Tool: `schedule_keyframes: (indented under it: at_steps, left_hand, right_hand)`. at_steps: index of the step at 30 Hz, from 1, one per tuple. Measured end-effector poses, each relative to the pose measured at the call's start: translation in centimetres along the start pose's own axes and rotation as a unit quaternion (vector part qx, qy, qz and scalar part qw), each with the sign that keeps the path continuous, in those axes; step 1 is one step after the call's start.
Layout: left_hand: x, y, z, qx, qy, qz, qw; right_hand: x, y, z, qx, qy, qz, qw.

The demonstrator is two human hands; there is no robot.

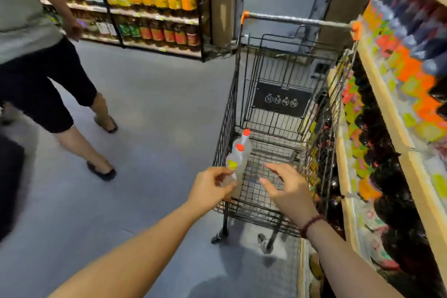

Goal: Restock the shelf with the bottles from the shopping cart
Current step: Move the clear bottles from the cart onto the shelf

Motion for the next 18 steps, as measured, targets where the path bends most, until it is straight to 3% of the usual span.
schedule_keyframes:
  at_steps: [5, 11, 18]
  left_hand:
    - [2.4, 3.3, -0.4, -0.019, -0.034, -0.052, 0.998]
    - [5.0, 7.2, 0.0, -0.058, -0.053, -0.086, 0.993]
    - [6.2, 9.9, 1.8, -0.01, -0.061, -0.105, 0.993]
  right_hand:
    - [-1.2, 6.0, 2.3, 0.086, -0.008, 0.023, 0.996]
    - [-2.8, 11.1, 5.2, 0.111, -0.003, 0.053, 0.992]
    - [-5.8, 14.6, 8.1, 0.136, 0.03, 0.112, 0.984]
Point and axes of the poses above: each hand's wrist, its own y-axis towards the middle knuckle, its own z-axis out of the palm, x = y × z, the point moved 4 cm from there along y, towards the middle knuckle, and after that the axes turned 12 degrees about x, right-handed, at the moved point
